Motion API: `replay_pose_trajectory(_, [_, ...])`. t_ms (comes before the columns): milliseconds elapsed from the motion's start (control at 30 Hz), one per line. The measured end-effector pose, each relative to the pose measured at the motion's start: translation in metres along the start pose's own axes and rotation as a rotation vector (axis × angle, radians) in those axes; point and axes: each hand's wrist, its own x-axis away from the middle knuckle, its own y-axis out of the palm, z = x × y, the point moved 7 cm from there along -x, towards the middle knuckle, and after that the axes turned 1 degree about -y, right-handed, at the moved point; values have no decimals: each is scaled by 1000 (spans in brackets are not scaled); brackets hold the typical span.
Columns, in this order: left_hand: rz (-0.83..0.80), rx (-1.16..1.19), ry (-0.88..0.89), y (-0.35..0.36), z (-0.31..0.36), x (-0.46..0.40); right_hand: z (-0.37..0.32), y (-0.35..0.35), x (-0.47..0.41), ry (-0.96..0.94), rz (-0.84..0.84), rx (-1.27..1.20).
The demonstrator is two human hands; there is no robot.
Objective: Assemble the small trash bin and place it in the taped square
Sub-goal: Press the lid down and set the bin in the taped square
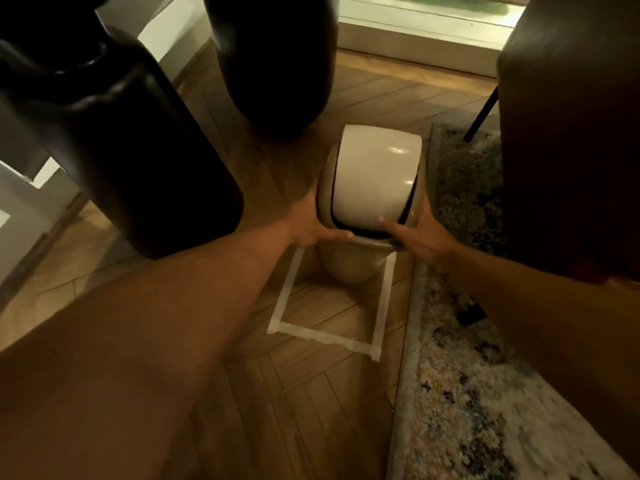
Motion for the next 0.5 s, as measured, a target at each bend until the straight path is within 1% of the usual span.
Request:
replay_pose_trajectory(33, [-45, -21, -17, -1, 0, -4, 4, 0, 1, 18, -53, 28])
replay_pose_trajectory(100, [-95, -56, -44, -3, -1, -8, 7, 2, 5, 10, -93, 49])
replay_pose_trajectory(200, [-88, -66, -68, -4, 2, -5, 1, 6, 12, -14, -112, 44])
replay_pose_trajectory(367, [-85, -9, -103, 2, 3, 11, -8, 7, 25, -27, -162, 71])
replay_pose_trajectory(500, [-91, -11, -131, 5, 0, 25, -11, 11, 38, 0, -184, 79])
